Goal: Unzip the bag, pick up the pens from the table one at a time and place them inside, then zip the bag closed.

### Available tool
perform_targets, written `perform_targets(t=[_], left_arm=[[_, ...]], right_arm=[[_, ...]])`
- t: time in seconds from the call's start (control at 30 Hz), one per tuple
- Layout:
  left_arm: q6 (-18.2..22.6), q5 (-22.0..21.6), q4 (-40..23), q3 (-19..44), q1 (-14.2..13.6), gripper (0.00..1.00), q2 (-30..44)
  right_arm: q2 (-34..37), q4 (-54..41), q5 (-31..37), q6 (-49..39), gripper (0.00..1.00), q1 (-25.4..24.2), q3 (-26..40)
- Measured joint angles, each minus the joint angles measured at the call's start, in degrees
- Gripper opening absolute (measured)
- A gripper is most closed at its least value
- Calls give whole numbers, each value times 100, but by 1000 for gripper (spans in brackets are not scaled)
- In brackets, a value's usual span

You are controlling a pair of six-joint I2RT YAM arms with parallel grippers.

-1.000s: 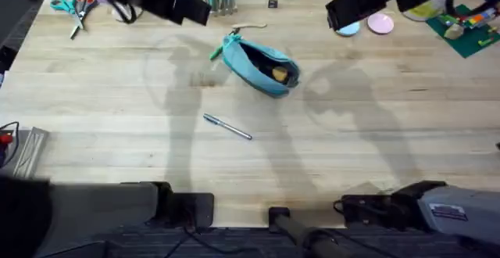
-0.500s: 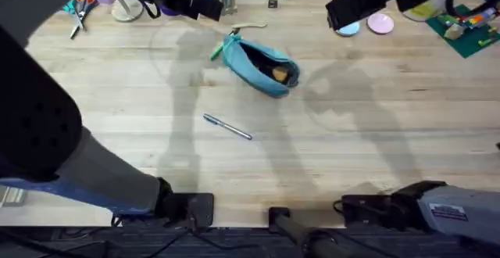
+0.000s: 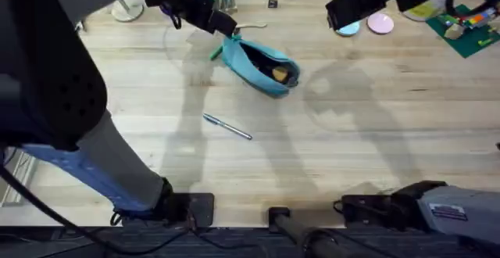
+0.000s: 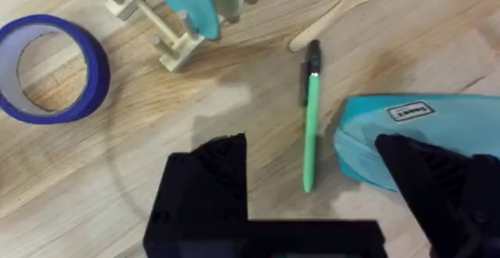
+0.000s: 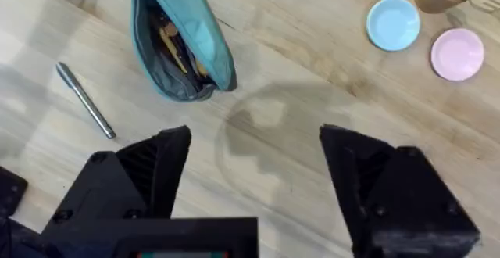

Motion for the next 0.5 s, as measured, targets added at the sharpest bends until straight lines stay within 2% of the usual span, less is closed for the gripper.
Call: perform_targets(t=[0.5], left_arm=[[-76, -138, 55, 79, -15, 993, 407]], right_arm=[[1, 0, 0, 0, 998, 0, 0]])
